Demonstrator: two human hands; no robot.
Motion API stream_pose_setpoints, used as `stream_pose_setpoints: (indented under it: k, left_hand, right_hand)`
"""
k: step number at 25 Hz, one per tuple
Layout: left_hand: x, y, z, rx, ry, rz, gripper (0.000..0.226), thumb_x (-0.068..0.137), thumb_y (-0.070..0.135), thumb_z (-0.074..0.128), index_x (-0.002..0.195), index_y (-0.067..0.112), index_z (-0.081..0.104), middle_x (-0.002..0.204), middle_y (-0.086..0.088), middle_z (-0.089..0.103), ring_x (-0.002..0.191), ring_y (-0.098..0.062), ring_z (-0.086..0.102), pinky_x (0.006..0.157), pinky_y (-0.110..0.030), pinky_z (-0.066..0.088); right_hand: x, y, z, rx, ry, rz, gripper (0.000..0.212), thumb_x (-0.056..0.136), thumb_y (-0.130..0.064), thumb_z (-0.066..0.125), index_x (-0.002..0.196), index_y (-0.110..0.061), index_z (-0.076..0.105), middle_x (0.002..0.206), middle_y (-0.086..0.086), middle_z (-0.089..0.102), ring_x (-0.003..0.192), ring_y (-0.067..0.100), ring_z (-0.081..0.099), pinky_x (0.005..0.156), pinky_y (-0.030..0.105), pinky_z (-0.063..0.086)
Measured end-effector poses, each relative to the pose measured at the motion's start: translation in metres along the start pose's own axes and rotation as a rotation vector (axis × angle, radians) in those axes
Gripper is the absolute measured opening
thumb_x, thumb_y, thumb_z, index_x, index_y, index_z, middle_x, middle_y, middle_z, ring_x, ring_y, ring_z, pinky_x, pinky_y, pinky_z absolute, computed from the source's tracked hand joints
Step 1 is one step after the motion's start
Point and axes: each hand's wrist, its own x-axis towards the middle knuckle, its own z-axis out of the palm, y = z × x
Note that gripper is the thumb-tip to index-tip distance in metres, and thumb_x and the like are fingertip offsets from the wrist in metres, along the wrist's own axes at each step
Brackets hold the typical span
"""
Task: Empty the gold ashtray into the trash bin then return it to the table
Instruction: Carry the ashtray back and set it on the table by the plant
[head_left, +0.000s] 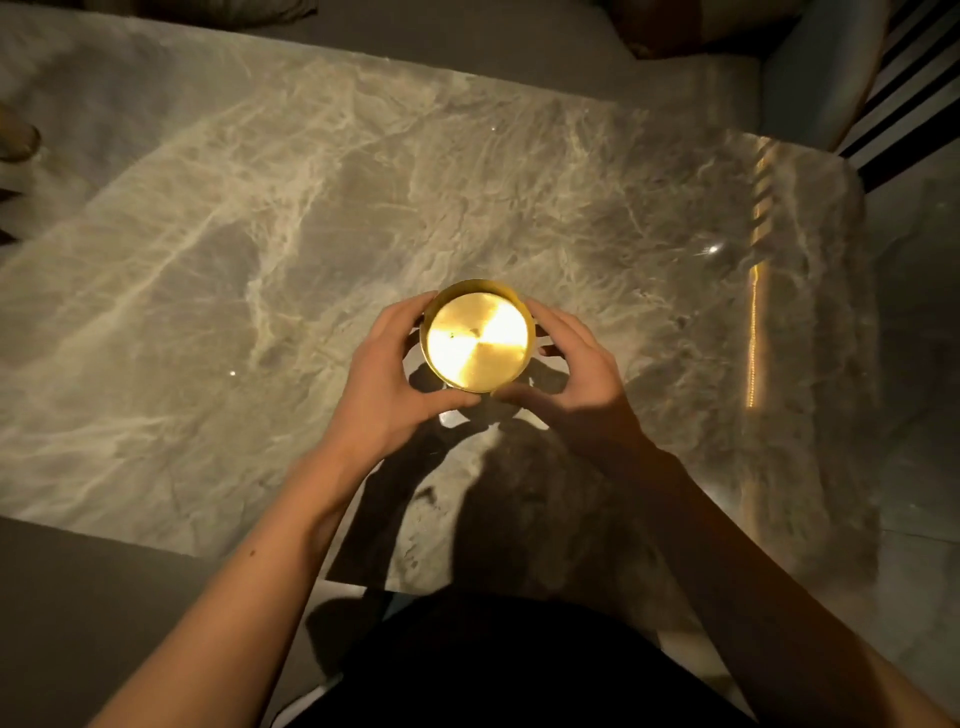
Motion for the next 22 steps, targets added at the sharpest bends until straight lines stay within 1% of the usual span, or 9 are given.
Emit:
stream_pose_setpoints:
  k: [2, 4, 8, 13, 15, 17, 19, 20, 22]
  left_hand:
    - [-0.001, -0.003, -0.008, -0.009, 0.008, -0.013, 0.096, 0.055, 0.027, 0.093, 0.139, 0.022, 0.045, 0.134, 0.007, 0.048, 0.121, -0.004, 0.047, 0.103, -0.018, 0.041]
    - [-0.003, -0.003, -0.011, -0.009, 0.024, -0.023, 0.096, 0.056, 0.027, 0.092, 0.139, 0.023, 0.045, 0.135, 0.006, 0.048, 0.122, -0.006, 0.047, 0.103, -0.018, 0.04]
    - [-0.009, -0.002, -0.01, 0.01, 0.074, -0.064, 0.095, 0.057, 0.031, 0.091, 0.139, 0.023, 0.044, 0.134, 0.01, 0.046, 0.121, -0.001, 0.045, 0.1, -0.007, 0.036]
    - [-0.005, -0.014, -0.025, -0.001, 0.113, -0.095, 0.095, 0.055, 0.029, 0.092, 0.137, 0.022, 0.045, 0.134, 0.006, 0.046, 0.118, 0.002, 0.046, 0.099, -0.004, 0.036]
    - [-0.001, -0.025, -0.04, 0.003, 0.112, -0.114, 0.096, 0.055, 0.028, 0.092, 0.138, 0.024, 0.044, 0.134, 0.006, 0.045, 0.119, -0.002, 0.046, 0.1, -0.006, 0.036]
    - [0.008, -0.041, -0.06, 0.0, 0.101, -0.125, 0.096, 0.055, 0.028, 0.092, 0.138, 0.025, 0.044, 0.134, 0.006, 0.045, 0.119, -0.004, 0.047, 0.101, -0.01, 0.037]
    - [0.02, -0.063, -0.084, -0.003, 0.084, -0.11, 0.095, 0.054, 0.03, 0.093, 0.136, 0.025, 0.046, 0.133, 0.006, 0.046, 0.118, -0.005, 0.048, 0.102, -0.015, 0.04]
    - [0.024, -0.073, -0.097, -0.017, 0.076, -0.104, 0.096, 0.051, 0.031, 0.093, 0.135, 0.025, 0.047, 0.131, 0.007, 0.046, 0.117, -0.002, 0.049, 0.101, -0.014, 0.041]
    - [0.032, -0.094, -0.127, -0.052, 0.038, -0.087, 0.093, 0.052, 0.027, 0.092, 0.133, 0.023, 0.048, 0.129, 0.007, 0.046, 0.111, 0.011, 0.05, 0.092, -0.005, 0.042]
  right_hand:
    - [0.006, -0.005, 0.006, -0.02, -0.01, -0.028, 0.081, 0.069, -0.031, 0.082, 0.139, -0.016, 0.044, 0.132, -0.01, 0.047, 0.122, 0.011, 0.049, 0.099, 0.013, 0.039]
    - [0.009, -0.007, 0.008, -0.01, -0.022, -0.044, 0.081, 0.07, -0.033, 0.082, 0.139, -0.016, 0.044, 0.13, -0.012, 0.046, 0.121, 0.009, 0.048, 0.099, 0.011, 0.038]
    - [0.018, -0.005, 0.01, 0.052, -0.12, 0.003, 0.08, 0.071, -0.028, 0.082, 0.14, -0.022, 0.042, 0.134, -0.011, 0.046, 0.125, 0.01, 0.047, 0.103, 0.033, 0.046]
    - [0.039, -0.005, 0.029, 0.047, -0.137, -0.037, 0.081, 0.068, -0.034, 0.085, 0.137, -0.021, 0.045, 0.132, -0.011, 0.048, 0.125, 0.013, 0.048, 0.099, 0.045, 0.049]
    - [0.049, -0.011, 0.045, 0.002, -0.108, -0.078, 0.08, 0.07, -0.041, 0.081, 0.137, -0.014, 0.047, 0.135, -0.002, 0.052, 0.124, 0.019, 0.05, 0.095, 0.046, 0.051]
    - [0.061, -0.017, 0.067, -0.061, -0.061, -0.123, 0.08, 0.071, -0.04, 0.082, 0.135, -0.006, 0.048, 0.133, 0.008, 0.056, 0.121, 0.023, 0.054, 0.089, 0.045, 0.054]
    - [0.077, -0.028, 0.093, -0.087, -0.05, -0.105, 0.082, 0.069, -0.038, 0.085, 0.135, -0.007, 0.048, 0.131, 0.009, 0.056, 0.118, 0.023, 0.055, 0.087, 0.043, 0.055]
    - [0.086, -0.036, 0.107, -0.096, -0.053, -0.086, 0.081, 0.07, -0.039, 0.084, 0.136, -0.009, 0.047, 0.131, 0.008, 0.056, 0.118, 0.022, 0.056, 0.087, 0.041, 0.055]
    - [0.099, -0.058, 0.136, -0.133, -0.03, -0.049, 0.075, 0.072, -0.043, 0.08, 0.134, -0.014, 0.048, 0.13, 0.007, 0.057, 0.115, 0.02, 0.056, 0.09, 0.038, 0.055]
